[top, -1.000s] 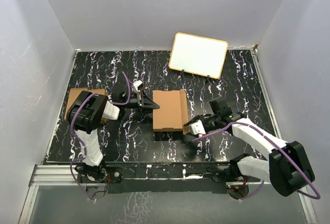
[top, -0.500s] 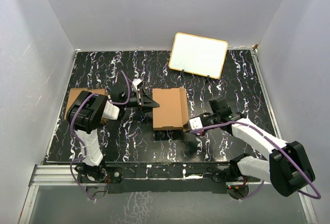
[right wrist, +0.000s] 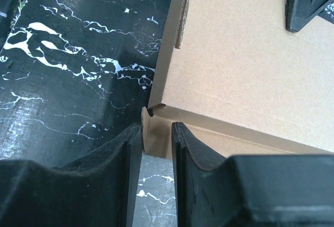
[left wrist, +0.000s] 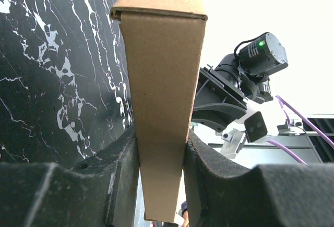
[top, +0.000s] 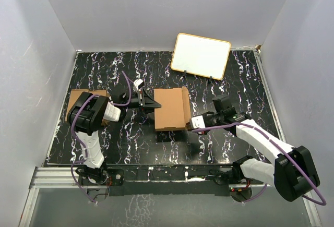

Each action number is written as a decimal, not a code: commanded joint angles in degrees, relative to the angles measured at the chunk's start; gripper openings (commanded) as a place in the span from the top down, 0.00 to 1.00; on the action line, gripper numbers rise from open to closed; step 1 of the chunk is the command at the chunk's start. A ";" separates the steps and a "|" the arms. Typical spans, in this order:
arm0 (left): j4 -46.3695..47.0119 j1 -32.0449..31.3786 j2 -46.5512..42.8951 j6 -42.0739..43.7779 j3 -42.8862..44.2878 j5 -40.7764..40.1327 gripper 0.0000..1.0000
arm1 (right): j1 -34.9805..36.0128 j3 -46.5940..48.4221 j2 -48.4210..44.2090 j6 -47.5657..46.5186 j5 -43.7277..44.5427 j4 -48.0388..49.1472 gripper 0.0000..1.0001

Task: Fold the paper box

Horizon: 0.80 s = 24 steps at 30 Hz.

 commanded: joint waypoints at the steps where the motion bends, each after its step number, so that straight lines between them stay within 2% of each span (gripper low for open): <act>1: 2.67 0.58 -1.41 -0.13 0.77 1.84 1.00 | -0.54 2.80 -1.40 -2.04 -2.77 -0.74 0.67; 10: 3.29 1.00 -1.47 -0.84 0.87 2.20 1.00 | -0.77 2.98 -1.59 -4.10 -3.51 -3.11 0.69; 17: 3.42 0.99 -1.49 -0.85 0.86 2.19 1.00 | -0.77 3.16 -1.41 -2.06 -3.93 -1.72 0.85; 24: 3.67 1.00 -1.96 -0.59 0.71 2.01 1.00 | -0.77 2.89 -1.07 0.57 -3.85 -0.10 0.92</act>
